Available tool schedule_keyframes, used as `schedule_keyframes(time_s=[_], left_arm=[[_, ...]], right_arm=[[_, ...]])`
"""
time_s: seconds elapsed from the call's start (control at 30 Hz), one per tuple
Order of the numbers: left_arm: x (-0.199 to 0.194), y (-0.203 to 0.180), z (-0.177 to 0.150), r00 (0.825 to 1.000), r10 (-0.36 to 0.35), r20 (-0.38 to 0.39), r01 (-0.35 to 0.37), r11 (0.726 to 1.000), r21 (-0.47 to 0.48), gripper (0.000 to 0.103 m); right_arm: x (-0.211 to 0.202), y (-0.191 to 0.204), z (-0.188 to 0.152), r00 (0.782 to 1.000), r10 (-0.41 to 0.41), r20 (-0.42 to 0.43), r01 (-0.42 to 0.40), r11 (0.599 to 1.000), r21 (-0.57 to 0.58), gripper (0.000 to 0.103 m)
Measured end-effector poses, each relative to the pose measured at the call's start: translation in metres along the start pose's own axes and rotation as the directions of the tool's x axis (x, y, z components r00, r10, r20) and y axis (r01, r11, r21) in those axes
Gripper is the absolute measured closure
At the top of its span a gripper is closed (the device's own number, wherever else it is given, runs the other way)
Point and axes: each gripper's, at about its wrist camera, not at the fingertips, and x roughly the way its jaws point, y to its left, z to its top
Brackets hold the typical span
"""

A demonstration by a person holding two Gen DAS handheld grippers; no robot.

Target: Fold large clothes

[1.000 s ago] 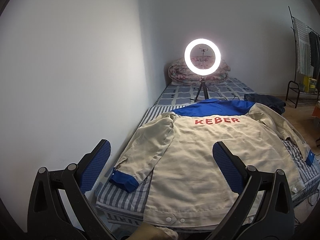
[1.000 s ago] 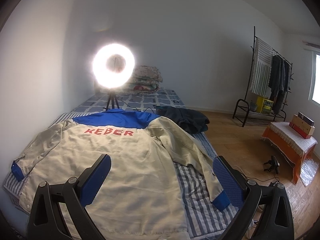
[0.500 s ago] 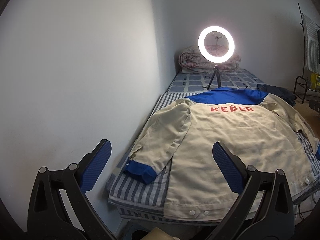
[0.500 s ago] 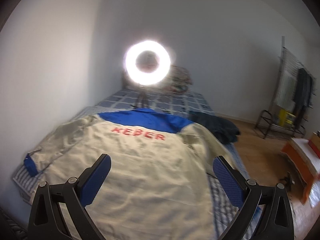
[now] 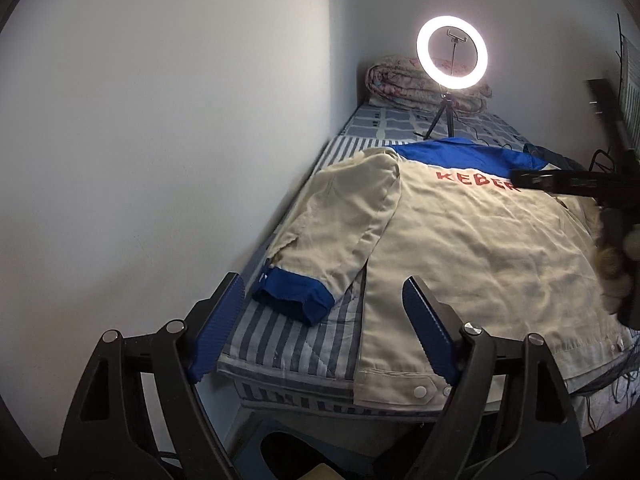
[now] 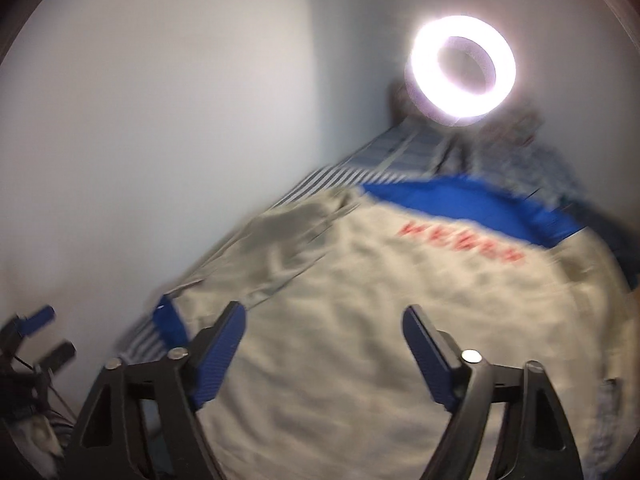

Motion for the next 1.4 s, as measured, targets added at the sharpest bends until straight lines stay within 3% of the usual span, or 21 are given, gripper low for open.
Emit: schedule_keyframes(time_s=[0.1, 0.2, 0.27, 0.37, 0.5, 0.67, 0.87, 0.97, 1.03, 1.1, 1.27, 1.33, 1.4], left_arm=[[0.008, 0.008, -0.003, 0.999, -0.035, -0.003, 0.035, 0.999, -0.022, 0.019], [0.017, 0.013, -0.005, 0.999, -0.035, -0.028, 0.034, 0.999, -0.031, 0.019], [0.024, 0.015, -0.005, 0.998, -0.025, -0.063, 0.022, 0.999, -0.043, 0.019], [0.029, 0.019, -0.003, 0.996, -0.006, -0.086, 0.002, 0.999, -0.05, 0.019], [0.032, 0.02, -0.002, 0.995, 0.051, -0.088, -0.052, 0.999, -0.006, 0.019], [0.038, 0.027, -0.003, 0.994, 0.07, -0.086, -0.07, 0.998, -0.004, 0.019], [0.042, 0.034, -0.007, 0.993, 0.066, -0.097, -0.068, 0.998, -0.015, 0.019], [0.041, 0.038, -0.009, 0.993, 0.065, -0.095, -0.067, 0.998, -0.021, 0.019], [0.039, 0.04, -0.01, 0.993, 0.063, -0.095, -0.066, 0.997, -0.028, 0.022], [0.039, 0.041, -0.009, 0.993, 0.069, -0.093, -0.071, 0.997, -0.028, 0.03], [0.039, 0.042, -0.01, 0.993, 0.064, -0.098, -0.067, 0.997, -0.027, 0.033], [0.04, 0.043, -0.011, 0.993, 0.056, -0.105, -0.059, 0.998, -0.025, 0.043], [0.042, 0.043, -0.011, 0.992, 0.026, -0.122, -0.031, 0.999, -0.039, 0.045]], right_arm=[[0.048, 0.009, -0.002, 0.991, 0.1, -0.087, -0.096, 0.994, 0.055, 0.035], [0.097, 0.019, -0.009, 0.966, 0.195, -0.172, -0.175, 0.976, 0.127, 0.044], [0.13, 0.028, -0.016, 0.938, 0.261, -0.23, -0.222, 0.958, 0.181, 0.047], [0.167, 0.039, -0.024, 0.904, 0.316, -0.289, -0.254, 0.939, 0.234, 0.051], [0.189, 0.054, -0.032, 0.872, 0.355, -0.337, -0.271, 0.924, 0.271, 0.055], [0.21, 0.065, -0.038, 0.834, 0.408, -0.371, -0.288, 0.896, 0.338, 0.056], [0.228, 0.079, -0.042, 0.82, 0.41, -0.4, -0.277, 0.895, 0.349, 0.057], [0.231, 0.081, -0.042, 0.823, 0.422, -0.379, -0.276, 0.882, 0.383, 0.057], [0.233, 0.08, -0.041, 0.814, 0.438, -0.381, -0.277, 0.87, 0.408, 0.071], [0.237, 0.081, -0.044, 0.806, 0.452, -0.383, -0.28, 0.86, 0.426, 0.096], [0.221, 0.075, -0.034, 0.802, 0.492, -0.338, -0.32, 0.833, 0.451, 0.101], [0.202, 0.066, -0.023, 0.804, 0.502, -0.318, -0.339, 0.827, 0.448, 0.102], [0.178, 0.053, -0.013, 0.803, 0.514, -0.301, -0.359, 0.82, 0.445, 0.102]])
